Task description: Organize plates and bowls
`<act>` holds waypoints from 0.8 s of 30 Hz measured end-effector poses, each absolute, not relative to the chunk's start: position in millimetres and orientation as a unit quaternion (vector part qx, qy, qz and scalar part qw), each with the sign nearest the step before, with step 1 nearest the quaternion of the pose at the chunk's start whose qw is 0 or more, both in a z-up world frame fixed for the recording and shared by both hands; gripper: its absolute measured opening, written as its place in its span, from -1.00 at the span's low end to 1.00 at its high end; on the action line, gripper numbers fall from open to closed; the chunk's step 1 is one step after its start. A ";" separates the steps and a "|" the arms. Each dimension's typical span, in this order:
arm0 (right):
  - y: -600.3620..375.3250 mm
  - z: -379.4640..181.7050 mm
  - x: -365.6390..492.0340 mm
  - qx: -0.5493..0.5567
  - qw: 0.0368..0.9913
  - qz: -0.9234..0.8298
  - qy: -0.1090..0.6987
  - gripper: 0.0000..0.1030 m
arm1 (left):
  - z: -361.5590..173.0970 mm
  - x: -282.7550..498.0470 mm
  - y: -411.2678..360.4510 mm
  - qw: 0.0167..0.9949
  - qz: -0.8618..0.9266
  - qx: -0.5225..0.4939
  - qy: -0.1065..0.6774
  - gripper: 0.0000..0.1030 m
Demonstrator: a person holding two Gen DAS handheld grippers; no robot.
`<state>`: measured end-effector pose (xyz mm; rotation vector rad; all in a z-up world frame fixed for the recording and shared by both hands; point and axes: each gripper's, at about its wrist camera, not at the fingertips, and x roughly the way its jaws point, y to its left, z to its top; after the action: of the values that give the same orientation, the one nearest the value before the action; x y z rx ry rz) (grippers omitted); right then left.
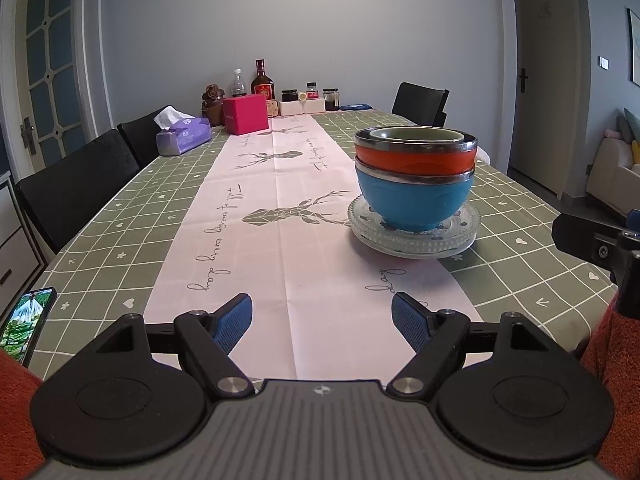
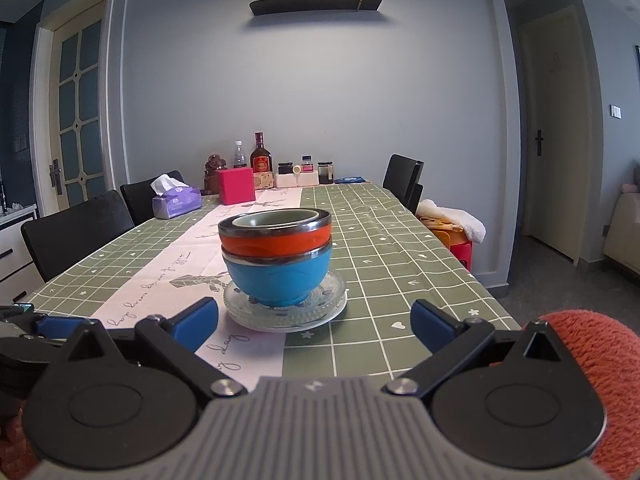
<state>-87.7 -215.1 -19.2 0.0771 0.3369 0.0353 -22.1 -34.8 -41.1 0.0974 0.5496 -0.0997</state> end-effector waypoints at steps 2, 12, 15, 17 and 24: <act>-215.0 -19.0 -87.9 0.038 0.985 0.018 0.167 0.94 | -41.2 -22.2 -35.2 0.960 -0.049 0.049 0.271 0.81; -215.1 -18.6 -88.5 0.038 0.985 0.018 0.165 0.94 | -40.4 -22.5 -35.6 0.961 -0.048 0.048 0.269 0.81; -214.9 -18.9 -89.1 0.036 0.986 0.019 0.165 0.94 | -40.4 -22.6 -35.5 0.961 -0.048 0.048 0.269 0.81; -214.7 -19.0 -89.3 0.035 0.986 0.020 0.164 0.94 | -40.4 -22.5 -35.5 0.961 -0.048 0.048 0.269 0.81; -214.0 -18.9 -89.5 0.034 0.986 0.022 0.163 0.94 | -40.3 -22.7 -35.7 0.961 -0.047 0.049 0.269 0.81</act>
<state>-89.5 -214.0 -18.9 0.0679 0.3279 0.0443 -22.7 -35.7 -40.3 0.0994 0.5445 -0.0950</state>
